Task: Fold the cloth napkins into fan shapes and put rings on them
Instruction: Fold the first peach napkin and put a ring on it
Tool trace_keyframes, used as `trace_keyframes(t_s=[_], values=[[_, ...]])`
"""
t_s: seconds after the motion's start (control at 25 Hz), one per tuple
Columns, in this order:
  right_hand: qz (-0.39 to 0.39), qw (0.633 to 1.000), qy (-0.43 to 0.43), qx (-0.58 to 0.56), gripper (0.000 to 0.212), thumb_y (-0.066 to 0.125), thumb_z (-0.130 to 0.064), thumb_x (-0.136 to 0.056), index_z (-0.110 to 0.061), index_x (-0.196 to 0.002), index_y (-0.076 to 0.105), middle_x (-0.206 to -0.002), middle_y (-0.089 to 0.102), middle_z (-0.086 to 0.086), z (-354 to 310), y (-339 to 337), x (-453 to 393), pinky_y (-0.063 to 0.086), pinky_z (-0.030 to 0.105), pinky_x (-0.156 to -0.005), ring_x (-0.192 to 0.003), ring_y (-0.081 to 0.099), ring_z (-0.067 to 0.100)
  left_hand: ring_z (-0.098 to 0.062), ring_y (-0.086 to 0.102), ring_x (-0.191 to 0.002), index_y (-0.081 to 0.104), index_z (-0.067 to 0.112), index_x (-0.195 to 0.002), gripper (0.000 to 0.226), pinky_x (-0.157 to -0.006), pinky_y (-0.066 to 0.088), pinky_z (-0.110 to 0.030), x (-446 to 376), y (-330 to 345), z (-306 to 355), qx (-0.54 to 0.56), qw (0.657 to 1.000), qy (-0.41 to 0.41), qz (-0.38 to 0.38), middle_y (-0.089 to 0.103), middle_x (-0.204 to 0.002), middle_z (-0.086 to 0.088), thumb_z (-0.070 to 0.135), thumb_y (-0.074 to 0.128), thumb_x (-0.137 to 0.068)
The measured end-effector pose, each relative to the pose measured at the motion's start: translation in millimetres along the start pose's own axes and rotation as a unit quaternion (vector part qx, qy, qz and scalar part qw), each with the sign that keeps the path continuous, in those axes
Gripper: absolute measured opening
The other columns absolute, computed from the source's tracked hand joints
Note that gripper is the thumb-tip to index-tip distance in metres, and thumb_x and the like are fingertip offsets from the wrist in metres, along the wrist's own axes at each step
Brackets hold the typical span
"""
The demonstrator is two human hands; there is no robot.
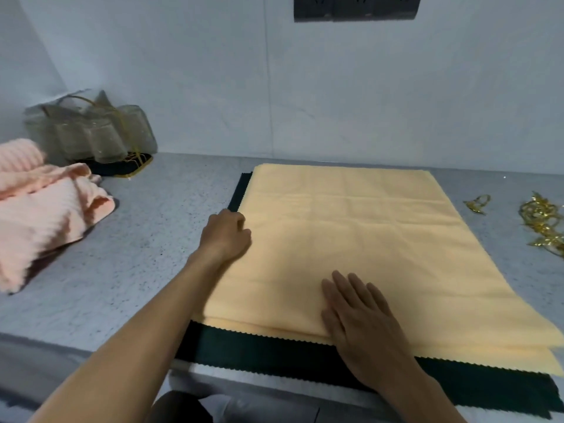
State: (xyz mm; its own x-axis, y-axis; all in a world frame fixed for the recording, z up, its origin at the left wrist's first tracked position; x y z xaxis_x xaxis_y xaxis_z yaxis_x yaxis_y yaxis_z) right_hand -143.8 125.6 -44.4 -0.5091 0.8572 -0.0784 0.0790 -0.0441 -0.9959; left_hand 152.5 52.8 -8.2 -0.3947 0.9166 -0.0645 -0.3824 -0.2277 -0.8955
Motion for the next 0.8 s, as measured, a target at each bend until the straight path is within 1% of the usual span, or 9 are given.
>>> trace_keyframes(t_s=[0.12,0.24,0.32,0.4,0.44,0.52,0.6,0.68,0.8], values=[[0.028,1.0,-0.002,-0.006,0.052,0.024,-0.045,-0.103,-0.023,-0.146,0.046,-0.151,0.045,0.0,0.7,4.2,2.1,0.02,0.037,-0.11,-0.139,0.043,0.022,-0.02,0.054,-0.097,0.065,0.015,-0.112,0.024,-0.082,0.043,-0.028,-22.3,0.7,-2.8,0.061,0.998,0.012,-0.011,0.055,-0.104,0.0,0.025,0.063,-0.091],[0.053,0.998,-0.014,-0.006,0.053,0.025,-0.046,-0.103,-0.024,-0.146,0.046,-0.152,0.043,-0.001,-0.5,5.1,0.8,0.02,0.037,-0.111,-0.141,0.04,0.021,-0.018,0.06,-0.093,0.069,0.019,-0.093,0.005,-0.078,0.048,-0.026,-32.9,0.8,-6.2,0.144,0.989,0.013,-0.028,0.062,-0.098,0.002,0.021,0.069,-0.088],[0.051,0.998,-0.011,-0.015,0.053,0.026,-0.047,-0.103,-0.025,-0.146,0.046,-0.153,0.043,-0.002,-0.1,4.7,0.1,0.02,0.036,-0.111,-0.141,0.04,0.021,-0.014,0.06,-0.089,0.07,0.021,-0.094,0.007,-0.077,0.047,-0.023,-35.6,-0.5,-7.7,0.153,0.987,0.025,-0.045,0.062,-0.097,0.003,0.021,0.071,-0.087],[0.061,0.998,-0.012,-0.021,0.052,0.027,-0.047,-0.102,-0.025,-0.146,0.047,-0.153,0.042,-0.002,0.5,3.8,0.6,0.02,0.036,-0.111,-0.141,0.039,0.021,-0.013,0.059,-0.082,0.071,0.022,-0.097,0.009,-0.075,0.046,-0.023,-37.5,-2.9,-10.3,0.16,0.985,0.029,-0.056,0.06,-0.089,0.003,0.022,0.072,-0.088],[0.063,0.998,-0.013,-0.024,0.051,0.028,-0.047,-0.102,-0.025,-0.145,0.047,-0.153,0.042,-0.002,0.3,3.0,1.1,0.02,0.036,-0.111,-0.141,0.039,0.021,-0.012,0.059,-0.081,0.071,0.021,-0.095,0.007,-0.074,0.047,-0.023,-38.5,-3.5,-12.2,0.163,0.985,0.026,-0.052,0.062,-0.087,0.002,0.021,0.071,-0.089],[0.064,0.997,-0.014,-0.029,0.051,0.03,-0.047,-0.102,-0.026,-0.145,0.048,-0.152,0.043,-0.003,0.4,2.8,1.2,0.02,0.036,-0.112,-0.141,0.039,0.021,-0.012,0.062,-0.085,0.072,0.018,-0.092,0.004,-0.073,0.046,-0.019,-40.2,-2.7,-15.0,0.151,0.988,0.03,-0.029,0.067,-0.093,0.003,0.02,0.069,-0.09],[0.06,0.998,-0.008,-0.034,0.05,0.032,-0.047,-0.101,-0.026,-0.144,0.049,-0.152,0.044,-0.003,-0.4,1.0,0.7,0.02,0.036,-0.112,-0.141,0.04,0.021,-0.012,0.061,-0.09,0.072,0.017,-0.09,0.003,-0.073,0.044,-0.017,-40.6,0.3,-15.1,0.135,0.99,0.045,-0.003,0.066,-0.096,0.004,0.019,0.07,-0.089],[0.06,0.997,-0.003,-0.038,0.05,0.031,-0.047,-0.101,-0.026,-0.143,0.048,-0.152,0.044,-0.003,0.7,0.9,0.0,0.018,0.035,-0.112,-0.142,0.039,0.021,-0.013,0.062,-0.09,0.073,0.016,-0.088,0.002,-0.073,0.046,-0.018,-40.7,1.2,-15.0,0.147,0.988,0.042,0.015,0.067,-0.094,0.004,0.019,0.072,-0.088],[0.049,0.998,-0.006,-0.048,0.054,0.025,-0.049,-0.102,-0.026,-0.148,0.041,-0.157,0.035,-0.003,-0.1,1.5,-0.5,0.011,0.035,-0.115,-0.146,0.029,0.021,-0.013,0.064,-0.089,0.073,0.015,-0.088,0.003,-0.072,0.046,-0.016,-37.3,1.2,-16.3,0.162,0.986,0.035,0.025,0.069,-0.092,0.004,0.017,0.072,-0.089]])
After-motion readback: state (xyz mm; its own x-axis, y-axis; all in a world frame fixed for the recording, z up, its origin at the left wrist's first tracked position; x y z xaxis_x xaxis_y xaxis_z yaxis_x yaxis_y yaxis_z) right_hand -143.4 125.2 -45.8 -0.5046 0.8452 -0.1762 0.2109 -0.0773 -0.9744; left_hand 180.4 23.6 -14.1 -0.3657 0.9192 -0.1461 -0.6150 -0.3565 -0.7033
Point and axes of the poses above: each hand's wrist, its own x-axis away from the middle knuckle, its own y-axis out of the palm, z = x × y, the point moved 2 cm from there along -x, towards the middle knuckle
